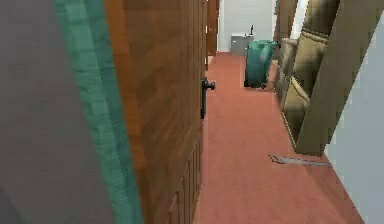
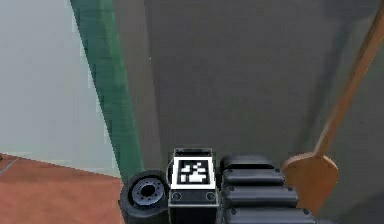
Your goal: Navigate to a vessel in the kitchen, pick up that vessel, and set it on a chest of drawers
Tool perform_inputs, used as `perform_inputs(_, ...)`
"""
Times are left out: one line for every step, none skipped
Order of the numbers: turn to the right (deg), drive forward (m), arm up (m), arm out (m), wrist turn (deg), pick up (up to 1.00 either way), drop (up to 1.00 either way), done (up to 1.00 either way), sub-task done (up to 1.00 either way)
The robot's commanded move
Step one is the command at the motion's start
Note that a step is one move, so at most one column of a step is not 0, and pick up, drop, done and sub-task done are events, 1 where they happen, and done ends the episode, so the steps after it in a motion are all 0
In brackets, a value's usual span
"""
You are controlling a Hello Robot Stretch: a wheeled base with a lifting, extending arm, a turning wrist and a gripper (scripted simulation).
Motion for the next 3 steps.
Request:
perform_inputs(45.0, 0.0, 0.0, 0.0, 0.0, 0.0, 0.0, 0.0, 0.0)
perform_inputs(21.0, 0.0, 0.0, 0.0, 0.0, 0.0, 0.0, 0.0, 0.0)
perform_inputs(3.0, 0.0, 0.0, 0.0, 0.0, 0.0, 0.0, 0.0, 0.0)
